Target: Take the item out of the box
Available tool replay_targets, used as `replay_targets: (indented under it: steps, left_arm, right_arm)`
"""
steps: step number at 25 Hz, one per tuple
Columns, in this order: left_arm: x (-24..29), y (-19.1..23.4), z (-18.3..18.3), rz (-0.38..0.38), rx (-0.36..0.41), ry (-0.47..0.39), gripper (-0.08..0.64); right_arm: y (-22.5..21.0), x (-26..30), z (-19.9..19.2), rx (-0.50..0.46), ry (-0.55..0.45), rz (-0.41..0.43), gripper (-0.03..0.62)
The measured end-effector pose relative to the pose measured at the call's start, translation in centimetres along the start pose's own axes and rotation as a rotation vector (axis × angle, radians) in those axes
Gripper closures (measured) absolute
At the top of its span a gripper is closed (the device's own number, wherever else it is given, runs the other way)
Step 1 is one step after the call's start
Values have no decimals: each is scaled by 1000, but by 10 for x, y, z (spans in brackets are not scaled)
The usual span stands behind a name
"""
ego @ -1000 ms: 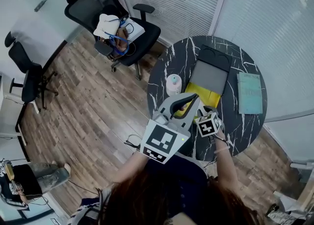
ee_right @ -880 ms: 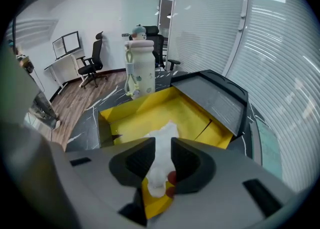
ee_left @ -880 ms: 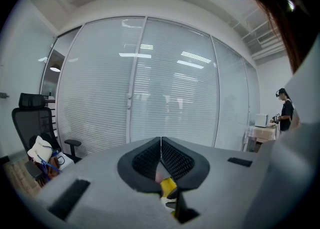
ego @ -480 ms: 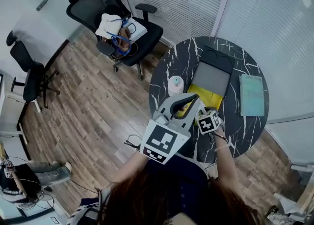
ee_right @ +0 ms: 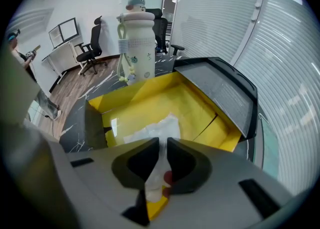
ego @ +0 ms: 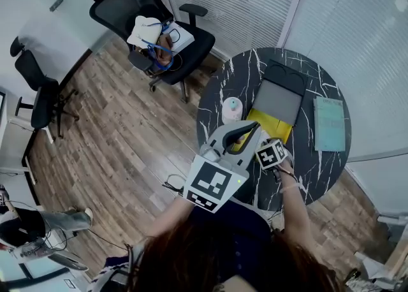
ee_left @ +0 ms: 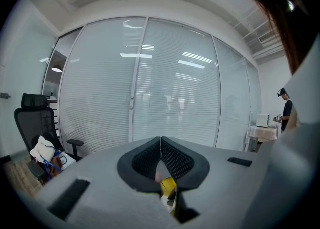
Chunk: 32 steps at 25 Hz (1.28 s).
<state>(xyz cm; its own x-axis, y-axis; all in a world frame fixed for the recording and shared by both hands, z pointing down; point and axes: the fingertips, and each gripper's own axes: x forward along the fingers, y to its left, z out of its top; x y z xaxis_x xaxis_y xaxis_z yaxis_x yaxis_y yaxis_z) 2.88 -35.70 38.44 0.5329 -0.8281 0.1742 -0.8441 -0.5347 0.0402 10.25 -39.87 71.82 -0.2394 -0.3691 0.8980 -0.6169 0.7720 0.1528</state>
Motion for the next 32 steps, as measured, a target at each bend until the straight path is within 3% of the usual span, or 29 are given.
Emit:
replay_targets:
  steps: [12,22,32]
  left_arm:
    - [-22,1,1,24,2,-7,534]
    - [-34,-4,3,4,5,-16,534]
    - [-49,-11,6,-19,8,-25,534]
  right_arm:
    - [-1,-5,-11,106,29,11,566]
    - [-9,-31,6,192,-113,-53,568]
    - [-5,-55,9,219,-186,-99,568]
